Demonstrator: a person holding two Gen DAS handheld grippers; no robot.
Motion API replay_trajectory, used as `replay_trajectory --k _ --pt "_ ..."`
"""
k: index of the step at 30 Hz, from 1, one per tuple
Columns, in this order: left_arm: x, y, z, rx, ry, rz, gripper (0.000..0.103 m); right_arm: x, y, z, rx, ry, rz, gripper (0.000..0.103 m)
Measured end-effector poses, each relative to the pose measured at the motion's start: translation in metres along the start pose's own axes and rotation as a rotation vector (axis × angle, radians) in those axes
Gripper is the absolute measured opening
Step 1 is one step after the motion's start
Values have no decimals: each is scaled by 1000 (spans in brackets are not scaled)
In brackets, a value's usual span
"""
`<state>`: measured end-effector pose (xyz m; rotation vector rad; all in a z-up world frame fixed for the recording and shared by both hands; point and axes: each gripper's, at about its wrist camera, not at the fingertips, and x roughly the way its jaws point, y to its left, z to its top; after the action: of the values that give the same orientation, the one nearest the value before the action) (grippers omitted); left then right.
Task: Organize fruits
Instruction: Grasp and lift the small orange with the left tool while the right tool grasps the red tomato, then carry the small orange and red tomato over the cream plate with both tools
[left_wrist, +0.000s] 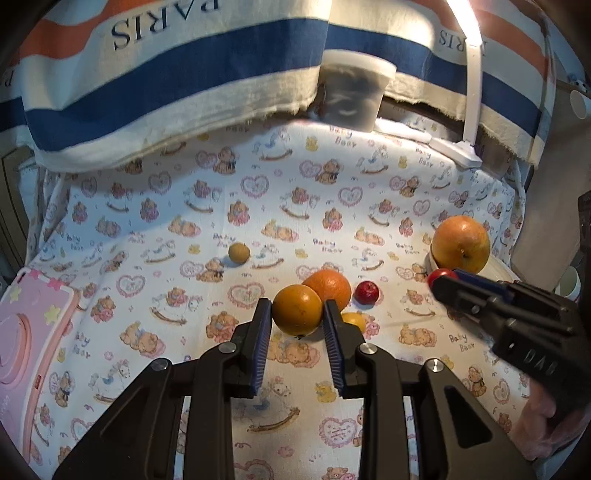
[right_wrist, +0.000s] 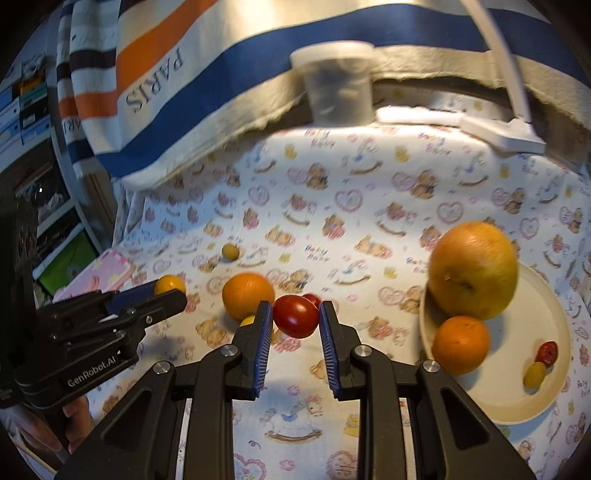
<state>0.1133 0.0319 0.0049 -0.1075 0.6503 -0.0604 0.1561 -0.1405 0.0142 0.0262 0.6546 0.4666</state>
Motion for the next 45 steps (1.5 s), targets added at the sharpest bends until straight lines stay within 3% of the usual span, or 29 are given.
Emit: replay_trajectory --k 8,13,15,18,27,34,39,41,45 --pt "-26 -9 4 45 -135 -16 27 -31 -14 8 43 -85 -7 27" --pt "-48 -26 5 132 -263 -7 27 -55 -25 8 16 -138 -67 27" --pt "-54 -32 6 147 -283 -59 27 -65 -33 8 0 -158 -105 27" --pt "-55 -44 8 169 -288 -51 27 -79 -47 7 -14 -179 -143 27" --pt "-39 -85 20 232 -229 -156 27 -102 -95 -8 15 -191 -203 27" --pt "-9 -133 30 297 -143 -292 27 -100 -121 -18 62 -155 -196 27" --pt "21 -165 30 321 -17 -403 27 -86 -145 -26 124 -79 -154 27" --pt "26 -175 22 356 0 -450 27 -78 -155 -29 135 -21 -124 27" --pt "35 -198 0 479 31 -432 27 -66 -177 -37 213 79 -91 27"
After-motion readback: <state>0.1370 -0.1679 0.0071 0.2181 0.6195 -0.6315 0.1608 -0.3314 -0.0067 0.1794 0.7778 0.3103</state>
